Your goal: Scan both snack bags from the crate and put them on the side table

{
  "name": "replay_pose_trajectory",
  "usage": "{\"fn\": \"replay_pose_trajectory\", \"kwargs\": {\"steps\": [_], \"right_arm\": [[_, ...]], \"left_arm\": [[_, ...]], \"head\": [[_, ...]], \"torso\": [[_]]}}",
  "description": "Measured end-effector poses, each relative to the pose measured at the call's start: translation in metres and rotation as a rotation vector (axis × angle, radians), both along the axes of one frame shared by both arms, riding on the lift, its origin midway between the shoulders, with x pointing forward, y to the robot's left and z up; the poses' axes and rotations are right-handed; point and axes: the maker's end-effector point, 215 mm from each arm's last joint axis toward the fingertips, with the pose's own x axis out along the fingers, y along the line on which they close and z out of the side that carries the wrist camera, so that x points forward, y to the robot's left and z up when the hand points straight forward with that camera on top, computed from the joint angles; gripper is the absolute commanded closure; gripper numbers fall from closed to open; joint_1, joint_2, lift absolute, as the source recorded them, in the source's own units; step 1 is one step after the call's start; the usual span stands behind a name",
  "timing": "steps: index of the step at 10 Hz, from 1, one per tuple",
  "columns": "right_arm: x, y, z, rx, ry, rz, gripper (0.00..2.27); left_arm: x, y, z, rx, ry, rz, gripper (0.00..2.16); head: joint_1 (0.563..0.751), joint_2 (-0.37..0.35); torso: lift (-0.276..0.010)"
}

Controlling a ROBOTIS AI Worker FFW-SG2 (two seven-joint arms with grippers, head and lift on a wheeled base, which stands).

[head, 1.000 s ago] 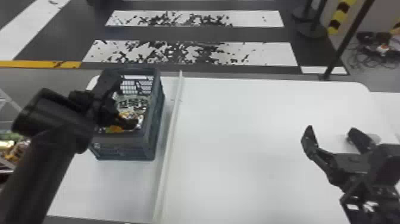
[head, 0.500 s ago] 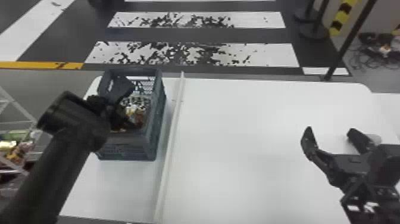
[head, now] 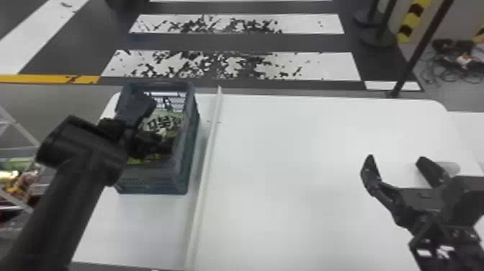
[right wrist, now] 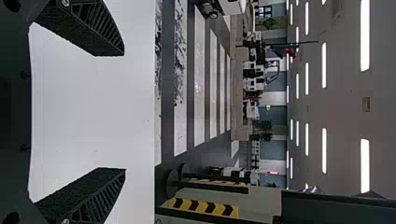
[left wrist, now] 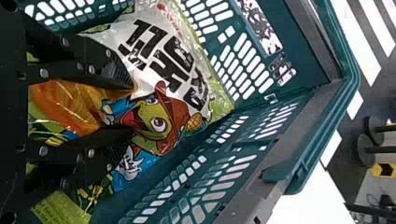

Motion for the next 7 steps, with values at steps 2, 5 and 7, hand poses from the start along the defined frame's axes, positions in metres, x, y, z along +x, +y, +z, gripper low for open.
{"fn": "replay_pose_trajectory", "kwargs": {"steps": [2,5,7], "right_arm": [[-0.001,0.002,-0.001,0.005,0.001,0.0,0.03],[-0.002,0.005,-0.001,0.01,0.002,0.003,0.03],[-0.002,0.007,-0.002,0.011,0.004,0.005,0.03]], "left_arm": [[-0.002,-0.002,0.018,-0.1,-0.038,0.025,2.13],[-0.001,0.002,0.039,-0.205,-0.07,0.052,2.13],[0.002,0.012,0.051,-0.244,-0.091,0.087,2.13]], "head": [[0.695,0.052],[0.695,0.059],[0.695,0.073]], "torso": [[-0.087],[-0.087],[-0.087]]}}
